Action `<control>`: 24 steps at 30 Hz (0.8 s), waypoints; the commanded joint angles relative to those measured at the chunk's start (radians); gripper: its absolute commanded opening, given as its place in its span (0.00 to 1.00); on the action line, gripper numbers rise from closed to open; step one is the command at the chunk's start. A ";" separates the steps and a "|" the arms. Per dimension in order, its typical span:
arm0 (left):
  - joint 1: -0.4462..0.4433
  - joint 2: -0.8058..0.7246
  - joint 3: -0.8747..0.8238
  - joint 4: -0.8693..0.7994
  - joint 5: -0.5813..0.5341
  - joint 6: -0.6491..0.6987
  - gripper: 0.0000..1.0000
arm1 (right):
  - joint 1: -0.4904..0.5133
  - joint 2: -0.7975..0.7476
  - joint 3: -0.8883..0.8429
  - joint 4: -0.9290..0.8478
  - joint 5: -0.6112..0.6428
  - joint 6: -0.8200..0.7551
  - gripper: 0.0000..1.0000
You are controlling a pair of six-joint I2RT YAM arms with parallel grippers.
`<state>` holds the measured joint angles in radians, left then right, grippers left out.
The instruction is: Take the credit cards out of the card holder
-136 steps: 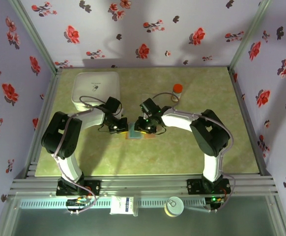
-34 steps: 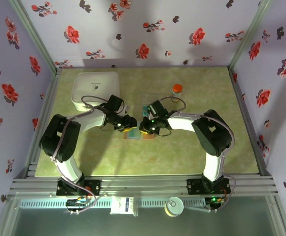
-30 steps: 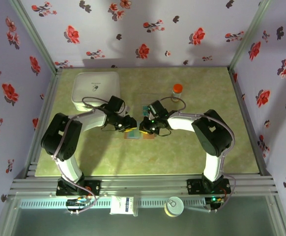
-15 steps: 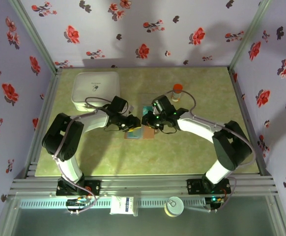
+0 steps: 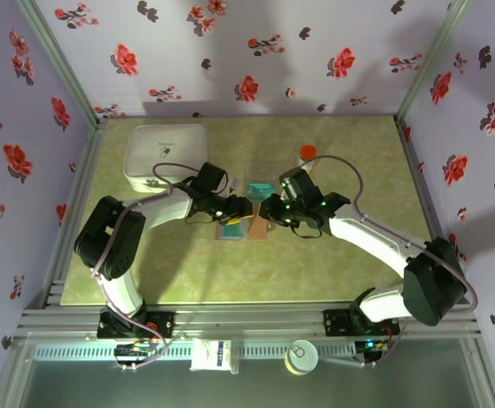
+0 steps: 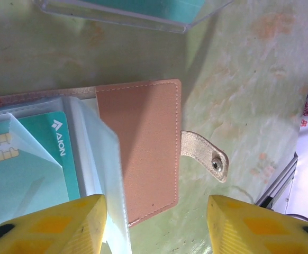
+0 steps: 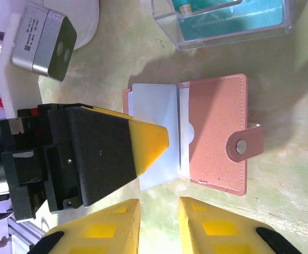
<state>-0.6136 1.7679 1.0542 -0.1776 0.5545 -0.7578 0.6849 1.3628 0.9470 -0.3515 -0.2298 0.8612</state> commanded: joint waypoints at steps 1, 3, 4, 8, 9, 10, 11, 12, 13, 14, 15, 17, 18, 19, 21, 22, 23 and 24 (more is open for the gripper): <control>-0.007 0.017 0.024 0.008 0.023 0.016 0.53 | -0.002 -0.021 -0.020 -0.043 0.044 0.002 0.27; -0.008 0.024 0.029 0.008 0.021 0.014 0.53 | -0.002 -0.020 -0.031 -0.030 0.039 0.013 0.27; -0.011 0.025 0.031 0.010 0.021 0.012 0.54 | -0.001 -0.019 -0.035 -0.019 0.030 0.018 0.27; -0.017 0.042 0.050 0.024 0.024 -0.002 0.55 | 0.007 -0.011 -0.036 -0.013 0.032 0.018 0.28; -0.019 0.050 0.061 0.028 0.028 -0.006 0.56 | 0.008 -0.009 -0.037 -0.012 0.032 0.018 0.28; -0.024 0.059 0.072 0.032 0.030 -0.010 0.56 | 0.008 -0.008 -0.039 -0.015 0.032 0.016 0.28; -0.029 0.067 0.082 0.035 0.029 -0.012 0.56 | 0.008 -0.009 -0.040 -0.015 0.035 0.014 0.28; -0.035 0.078 0.095 0.036 0.028 -0.016 0.57 | 0.008 -0.012 -0.044 -0.014 0.038 0.014 0.28; -0.043 0.093 0.109 0.035 0.028 -0.018 0.57 | 0.008 -0.016 -0.047 -0.017 0.042 0.013 0.28; -0.050 0.107 0.122 0.035 0.028 -0.020 0.58 | 0.008 -0.023 -0.050 -0.023 0.050 0.012 0.28; -0.056 0.119 0.132 0.035 0.028 -0.020 0.58 | 0.008 -0.029 -0.053 -0.027 0.057 0.012 0.28; -0.067 0.147 0.145 0.033 0.029 -0.021 0.58 | 0.008 -0.048 -0.056 -0.038 0.069 0.006 0.28; -0.067 0.157 0.144 0.038 0.028 -0.025 0.58 | 0.008 -0.055 -0.055 -0.043 0.073 0.003 0.29; -0.070 0.167 0.142 0.047 0.028 -0.032 0.58 | 0.007 -0.060 -0.053 -0.052 0.077 -0.002 0.29; -0.072 0.178 0.138 0.057 0.029 -0.036 0.58 | 0.007 -0.062 -0.047 -0.064 0.087 -0.011 0.29; -0.072 0.182 0.135 0.062 0.028 -0.036 0.58 | 0.005 -0.062 -0.047 -0.066 0.089 -0.013 0.29; -0.072 0.188 0.137 0.063 0.028 -0.037 0.58 | 0.005 -0.061 -0.043 -0.067 0.089 -0.013 0.29; -0.071 0.193 0.139 0.061 0.028 -0.036 0.58 | 0.004 -0.056 -0.038 -0.067 0.086 -0.014 0.30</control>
<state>-0.6830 1.9438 1.1801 -0.1307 0.5629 -0.7811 0.6872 1.3190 0.9020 -0.3950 -0.1776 0.8642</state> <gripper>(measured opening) 0.584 0.296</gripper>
